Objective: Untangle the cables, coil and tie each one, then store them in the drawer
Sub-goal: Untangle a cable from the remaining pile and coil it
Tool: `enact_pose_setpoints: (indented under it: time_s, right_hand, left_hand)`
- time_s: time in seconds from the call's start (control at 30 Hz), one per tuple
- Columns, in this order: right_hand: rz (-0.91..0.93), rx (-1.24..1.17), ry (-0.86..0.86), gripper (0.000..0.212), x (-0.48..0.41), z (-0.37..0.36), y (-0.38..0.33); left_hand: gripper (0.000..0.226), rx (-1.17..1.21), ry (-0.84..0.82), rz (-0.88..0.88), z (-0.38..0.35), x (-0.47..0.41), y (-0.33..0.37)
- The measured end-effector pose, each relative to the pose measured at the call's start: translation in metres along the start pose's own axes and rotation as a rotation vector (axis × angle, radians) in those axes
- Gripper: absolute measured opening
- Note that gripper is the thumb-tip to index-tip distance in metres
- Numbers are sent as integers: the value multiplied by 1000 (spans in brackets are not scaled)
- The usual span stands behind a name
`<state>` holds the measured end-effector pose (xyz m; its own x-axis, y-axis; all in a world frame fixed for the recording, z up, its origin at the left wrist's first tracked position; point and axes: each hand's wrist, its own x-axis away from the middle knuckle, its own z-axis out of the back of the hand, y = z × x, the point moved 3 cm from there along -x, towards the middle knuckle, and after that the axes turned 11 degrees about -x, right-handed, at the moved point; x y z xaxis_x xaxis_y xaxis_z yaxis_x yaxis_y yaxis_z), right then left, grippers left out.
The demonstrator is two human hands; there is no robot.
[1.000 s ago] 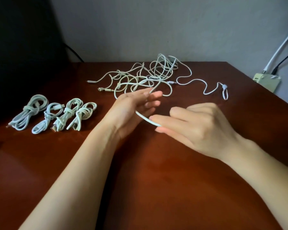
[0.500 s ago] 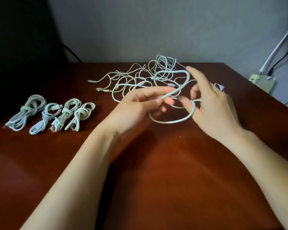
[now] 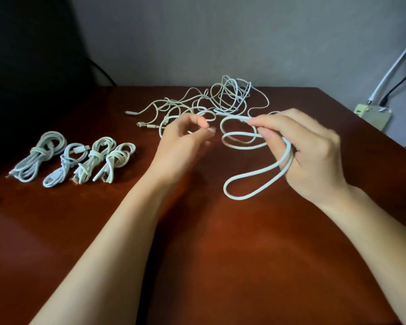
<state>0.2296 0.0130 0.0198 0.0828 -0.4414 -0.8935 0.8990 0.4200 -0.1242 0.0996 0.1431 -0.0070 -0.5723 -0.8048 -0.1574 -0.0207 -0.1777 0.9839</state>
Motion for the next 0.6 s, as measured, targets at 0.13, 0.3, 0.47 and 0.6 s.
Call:
enact_pose_setpoints:
  time_s: [0.13,0.3,0.47,0.6]
  right_hand:
    - [54,-43,-51,16,0,-5,-6]
    - [-97,-61,-8,18,0,-4,-1]
    - [-362,-51,-32,23,2,-5,14]
    - [-548,-102,-124,34,7,-10,24]
  left_hand:
    - [18,-182,14,-109,0,1,1]
    - [12,-321,20,-131,0,2,2]
    - [17,-229,-61,-127,-5,3,7]
    - [18,15,-164,-17,-12,6,8]
